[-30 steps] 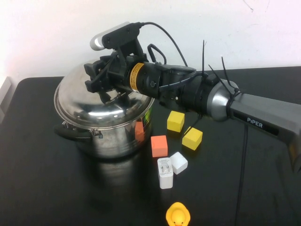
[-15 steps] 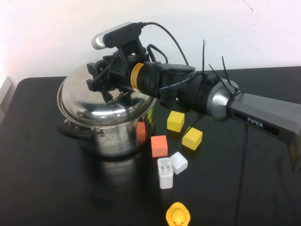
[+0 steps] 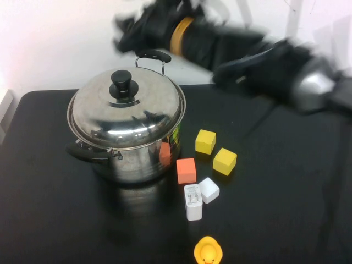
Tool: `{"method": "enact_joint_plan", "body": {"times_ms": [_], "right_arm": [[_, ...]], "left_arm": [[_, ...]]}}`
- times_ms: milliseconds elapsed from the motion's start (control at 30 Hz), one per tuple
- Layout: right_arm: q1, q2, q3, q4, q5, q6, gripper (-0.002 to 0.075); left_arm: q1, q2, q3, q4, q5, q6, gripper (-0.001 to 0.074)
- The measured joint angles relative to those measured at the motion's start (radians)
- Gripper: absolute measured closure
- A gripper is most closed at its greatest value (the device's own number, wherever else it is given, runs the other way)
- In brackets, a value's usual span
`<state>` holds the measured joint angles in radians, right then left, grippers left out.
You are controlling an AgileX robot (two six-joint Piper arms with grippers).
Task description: Cover the pot
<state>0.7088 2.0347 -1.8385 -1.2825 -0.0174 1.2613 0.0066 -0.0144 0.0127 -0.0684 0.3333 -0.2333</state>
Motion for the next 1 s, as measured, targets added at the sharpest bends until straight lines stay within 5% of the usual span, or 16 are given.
{"method": "enact_joint_plan", "body": {"times_ms": [300, 1000], "right_arm": [[-0.002, -0.406, 0.389, 0.000, 0.191, -0.010, 0.0679], [-0.002, -1.189, 1.242, -0.056, -0.078, -0.100, 0.0728]], "left_arm": [[0.000, 0.000, 0.000, 0.000, 0.000, 0.005, 0.0737], [0.000, 0.000, 0.000, 0.000, 0.000, 0.005, 0.0737]]}}
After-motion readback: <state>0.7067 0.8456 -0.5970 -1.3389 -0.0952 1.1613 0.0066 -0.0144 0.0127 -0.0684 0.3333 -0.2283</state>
